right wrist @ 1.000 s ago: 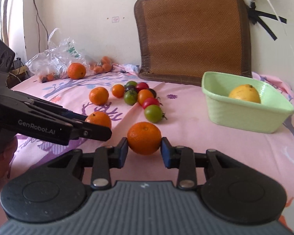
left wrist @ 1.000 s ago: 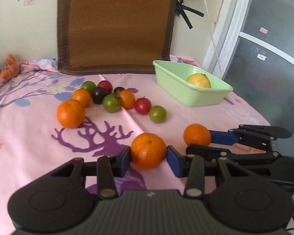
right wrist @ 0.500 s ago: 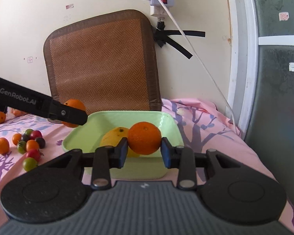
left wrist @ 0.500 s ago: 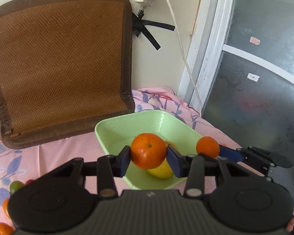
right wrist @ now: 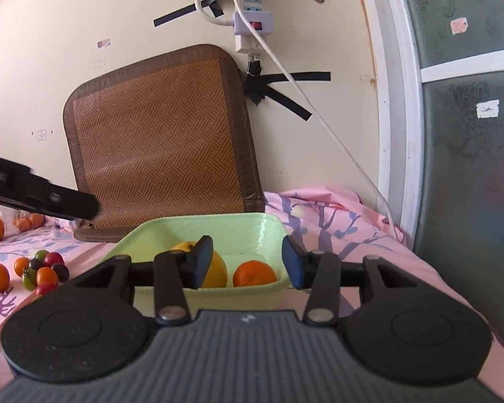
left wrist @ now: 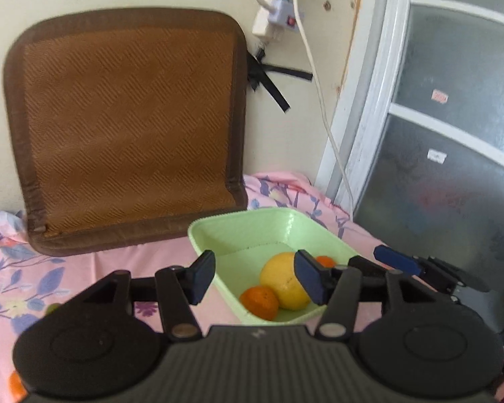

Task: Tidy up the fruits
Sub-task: 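Carry the mandarin into the green basket and open the left gripper, then grasp a mandarin with the left gripper while the right gripper grasps a green tomato, then place the mandarin into the green basket with the left gripper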

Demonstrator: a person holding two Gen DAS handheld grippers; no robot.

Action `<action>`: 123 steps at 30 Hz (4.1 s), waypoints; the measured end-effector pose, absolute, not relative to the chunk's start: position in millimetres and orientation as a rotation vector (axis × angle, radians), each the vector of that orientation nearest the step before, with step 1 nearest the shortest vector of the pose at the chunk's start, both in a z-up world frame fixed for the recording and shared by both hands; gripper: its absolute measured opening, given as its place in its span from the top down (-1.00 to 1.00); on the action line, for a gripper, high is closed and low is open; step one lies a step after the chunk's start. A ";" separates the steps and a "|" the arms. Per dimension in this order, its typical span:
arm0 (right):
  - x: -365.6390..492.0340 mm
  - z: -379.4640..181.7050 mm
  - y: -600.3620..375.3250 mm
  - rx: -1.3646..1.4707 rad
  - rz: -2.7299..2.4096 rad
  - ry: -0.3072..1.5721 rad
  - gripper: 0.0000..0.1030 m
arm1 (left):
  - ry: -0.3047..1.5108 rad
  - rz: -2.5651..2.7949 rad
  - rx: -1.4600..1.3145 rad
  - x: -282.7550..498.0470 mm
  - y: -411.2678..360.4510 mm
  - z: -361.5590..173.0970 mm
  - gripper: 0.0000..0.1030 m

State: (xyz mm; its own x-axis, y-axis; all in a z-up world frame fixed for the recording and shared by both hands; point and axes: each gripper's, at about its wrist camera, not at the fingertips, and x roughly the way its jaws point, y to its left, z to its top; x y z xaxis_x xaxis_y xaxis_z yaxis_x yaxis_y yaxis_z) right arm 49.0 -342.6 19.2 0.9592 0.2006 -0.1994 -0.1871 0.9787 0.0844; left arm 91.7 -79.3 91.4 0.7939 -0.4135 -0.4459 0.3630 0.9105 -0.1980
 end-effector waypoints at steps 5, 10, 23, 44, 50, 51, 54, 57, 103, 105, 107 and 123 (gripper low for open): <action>35.3 31.7 -332.9 0.099 0.261 0.202 0.26 | 0.413 -0.258 -0.167 42.8 13.0 110.3 -0.14; 17.5 39.7 -284.6 0.059 0.462 0.243 0.26 | 0.465 -0.092 -0.157 23.1 75.5 93.2 -0.14; 46.4 0.6 -192.0 -0.128 0.585 0.534 0.24 | 0.597 -0.114 -0.037 49.5 49.5 24.4 -0.39; -14.5 -0.7 -223.2 -0.170 0.520 0.473 0.45 | 0.637 -0.337 -0.123 -0.9 1.7 18.6 0.20; -7.5 -5.6 -229.7 -0.154 0.509 0.522 0.44 | 0.655 -0.336 -0.112 -0.5 -7.6 10.3 0.18; -6.6 -5.9 -230.1 -0.146 0.511 0.526 0.43 | 0.655 -0.336 -0.117 -0.2 -6.3 10.1 0.17; -9.5 -6.7 -231.3 -0.130 0.514 0.531 0.43 | 0.654 -0.335 -0.111 -0.5 -7.1 9.7 0.17; -8.5 -7.1 -233.6 -0.106 0.520 0.540 0.43 | 0.651 -0.333 -0.083 -1.3 -11.6 9.9 0.07; 68.1 13.0 -315.8 -0.035 0.169 0.321 0.42 | 0.701 -0.457 -0.124 194.7 -127.4 61.1 0.18; 67.2 13.4 -316.0 -0.029 0.176 0.319 0.33 | 0.708 -0.453 -0.117 197.5 -130.0 55.9 0.02; 65.1 14.0 -317.6 -0.018 0.172 0.300 0.15 | 0.691 -0.451 -0.119 193.9 -127.9 57.7 -0.07; 33.3 39.3 -287.7 0.050 0.372 0.211 0.29 | 0.517 -0.135 -0.165 64.7 58.4 95.6 -0.07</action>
